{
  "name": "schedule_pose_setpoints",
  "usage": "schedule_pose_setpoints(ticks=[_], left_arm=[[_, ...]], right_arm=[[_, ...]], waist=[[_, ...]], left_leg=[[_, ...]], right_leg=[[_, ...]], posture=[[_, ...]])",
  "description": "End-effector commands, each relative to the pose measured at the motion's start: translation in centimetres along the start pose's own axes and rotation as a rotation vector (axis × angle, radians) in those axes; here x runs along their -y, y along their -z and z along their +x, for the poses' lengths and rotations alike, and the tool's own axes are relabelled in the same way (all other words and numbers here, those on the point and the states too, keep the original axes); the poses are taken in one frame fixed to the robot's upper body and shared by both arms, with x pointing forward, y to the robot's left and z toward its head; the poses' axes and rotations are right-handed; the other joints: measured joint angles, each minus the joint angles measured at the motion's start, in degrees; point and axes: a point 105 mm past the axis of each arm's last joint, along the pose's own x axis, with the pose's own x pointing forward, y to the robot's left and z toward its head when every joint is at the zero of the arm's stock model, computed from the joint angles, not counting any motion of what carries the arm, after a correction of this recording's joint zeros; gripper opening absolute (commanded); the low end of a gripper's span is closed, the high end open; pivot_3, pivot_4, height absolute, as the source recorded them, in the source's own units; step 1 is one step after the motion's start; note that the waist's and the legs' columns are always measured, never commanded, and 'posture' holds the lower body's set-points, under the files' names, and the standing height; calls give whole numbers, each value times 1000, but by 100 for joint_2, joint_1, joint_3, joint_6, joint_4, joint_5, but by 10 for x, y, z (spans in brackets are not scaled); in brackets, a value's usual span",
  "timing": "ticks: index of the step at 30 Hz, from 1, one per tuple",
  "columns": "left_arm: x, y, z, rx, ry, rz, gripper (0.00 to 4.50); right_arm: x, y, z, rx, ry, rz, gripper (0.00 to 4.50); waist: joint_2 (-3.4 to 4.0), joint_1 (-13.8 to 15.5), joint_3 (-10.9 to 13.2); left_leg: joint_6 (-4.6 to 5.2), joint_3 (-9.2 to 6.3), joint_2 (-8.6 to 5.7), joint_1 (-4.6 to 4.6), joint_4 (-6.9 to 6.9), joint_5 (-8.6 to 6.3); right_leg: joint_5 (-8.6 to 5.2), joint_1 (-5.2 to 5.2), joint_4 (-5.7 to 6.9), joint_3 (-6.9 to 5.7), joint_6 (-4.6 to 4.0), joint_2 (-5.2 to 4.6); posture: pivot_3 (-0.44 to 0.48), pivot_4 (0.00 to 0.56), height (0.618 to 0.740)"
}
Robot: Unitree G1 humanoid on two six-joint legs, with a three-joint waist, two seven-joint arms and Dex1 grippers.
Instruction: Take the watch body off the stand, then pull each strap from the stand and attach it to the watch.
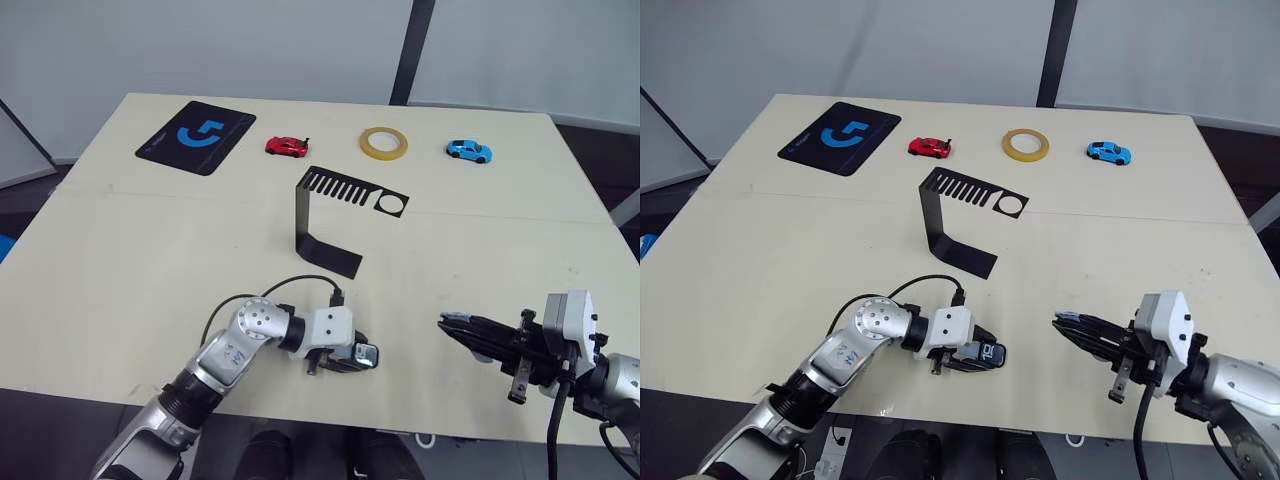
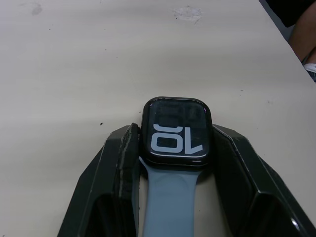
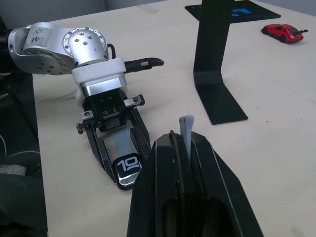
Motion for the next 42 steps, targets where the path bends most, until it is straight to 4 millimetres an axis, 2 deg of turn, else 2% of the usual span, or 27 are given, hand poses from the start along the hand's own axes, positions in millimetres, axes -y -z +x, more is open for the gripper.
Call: schedule_pose_setpoints(ticks=[1,7,9,12,16,22,26,31,35,42], left_arm=[[2,23,-1,-66,-20,-63,1675],[-2,20,-7,-48,-31,-45,1675],[-4,7,-14,31,-19,-48,1675],[0,-15,-37,171,65,-73,1675],[-4,-24,-68,252,103,-120,1675],[-5,-48,-96,359,251,-340,1675],[-8,-60,-98,375,350,-512,1675],[-14,-61,-86,348,401,-660,1675],[-22,-66,-76,359,406,-709,1675],[-20,-67,-66,345,418,-753,1675]], right_arm=[[-4,-12,-1,36,-4,-37,0],[-6,-11,-1,32,-6,-31,0],[-6,-11,-1,32,-6,-33,0],[-5,-14,-2,35,-2,-56,0],[-4,-16,-2,26,-6,-124,0],[-17,-20,9,1,-101,-339,0],[-25,-26,23,28,-131,-443,0],[-31,-29,34,44,-135,-546,0],[-33,-26,40,43,-143,-578,0],[-37,-21,47,44,-146,-601,0]], waist=[[-2,-5,-14],[-9,-20,-26],[-10,-40,-26],[-10,-102,-25],[-9,-123,-25],[-11,-118,-24],[-12,-123,-24],[-13,-127,-23],[-14,-117,-22],[-15,-128,-22]], left_leg=[[0,0,0,0,0,0],[1,0,1,1,0,0],[0,0,2,1,0,0],[0,0,4,-1,0,0],[-4,-1,5,0,0,2],[-3,-3,1,-5,4,2],[-3,-6,-2,-4,7,2],[-5,-9,-6,-5,9,2],[-7,-9,-8,-9,14,4],[-12,-9,-7,-7,15,6]], right_leg=[[0,0,0,0,0,0],[0,1,1,1,0,1],[0,1,1,1,0,1],[-1,-5,10,0,-2,2],[-3,-9,21,-1,-5,2],[-4,-9,17,-4,-2,2],[-7,-9,21,-3,2,6],[-13,-11,28,1,7,10],[-14,-14,31,2,8,9],[-14,-15,35,4,7,9]], posture=[[0,150,740],[0,150,740],[0,150,740],[0,150,740],[0,150,740],[0,150,740],[0,150,740],[0,150,740],[0,150,740],[0,150,740]])
